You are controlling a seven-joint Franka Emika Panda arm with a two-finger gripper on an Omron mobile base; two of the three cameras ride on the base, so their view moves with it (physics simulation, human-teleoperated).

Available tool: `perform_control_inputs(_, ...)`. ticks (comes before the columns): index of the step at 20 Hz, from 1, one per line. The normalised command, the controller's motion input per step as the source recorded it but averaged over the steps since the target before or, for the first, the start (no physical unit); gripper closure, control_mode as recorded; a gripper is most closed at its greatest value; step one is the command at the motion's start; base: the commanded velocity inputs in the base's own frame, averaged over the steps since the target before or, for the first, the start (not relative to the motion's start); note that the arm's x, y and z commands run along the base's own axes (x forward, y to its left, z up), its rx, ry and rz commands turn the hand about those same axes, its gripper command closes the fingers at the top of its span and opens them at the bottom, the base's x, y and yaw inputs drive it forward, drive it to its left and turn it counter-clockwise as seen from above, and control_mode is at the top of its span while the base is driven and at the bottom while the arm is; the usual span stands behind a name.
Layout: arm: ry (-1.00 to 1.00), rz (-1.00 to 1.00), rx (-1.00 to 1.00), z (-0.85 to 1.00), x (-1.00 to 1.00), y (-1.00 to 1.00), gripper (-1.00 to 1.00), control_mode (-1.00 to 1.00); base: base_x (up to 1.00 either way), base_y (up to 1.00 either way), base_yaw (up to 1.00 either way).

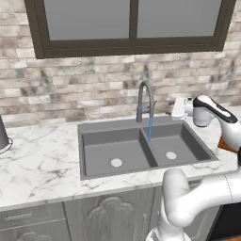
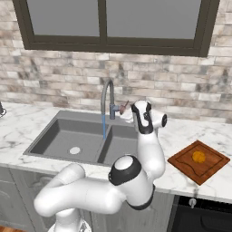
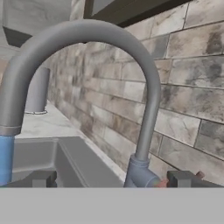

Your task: Pick the orange from the sink and place it on the cutting board to airdry. Then turn off the sink faucet.

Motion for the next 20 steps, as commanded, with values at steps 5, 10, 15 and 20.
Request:
perform_control_inputs(5,0.0,0.0,0.0,0.0,0.21,0.11,-1.0,-1.0,0.0,0.0,0.0)
perform_control_inputs(10,0.0,0.0,0.01,0.0,0.3,0.01,-1.0,-1.0,0.0,0.0,0.0)
perform_control_inputs(15,0.0,0.0,0.01,-0.01,0.32,0.0,-1.0,-1.0,0.0,0.0,0.0)
perform_control_inputs(20,0.0,0.01,0.02,-0.03,0.3,0.0,-1.0,-1.0,0.0,0.0,0.0)
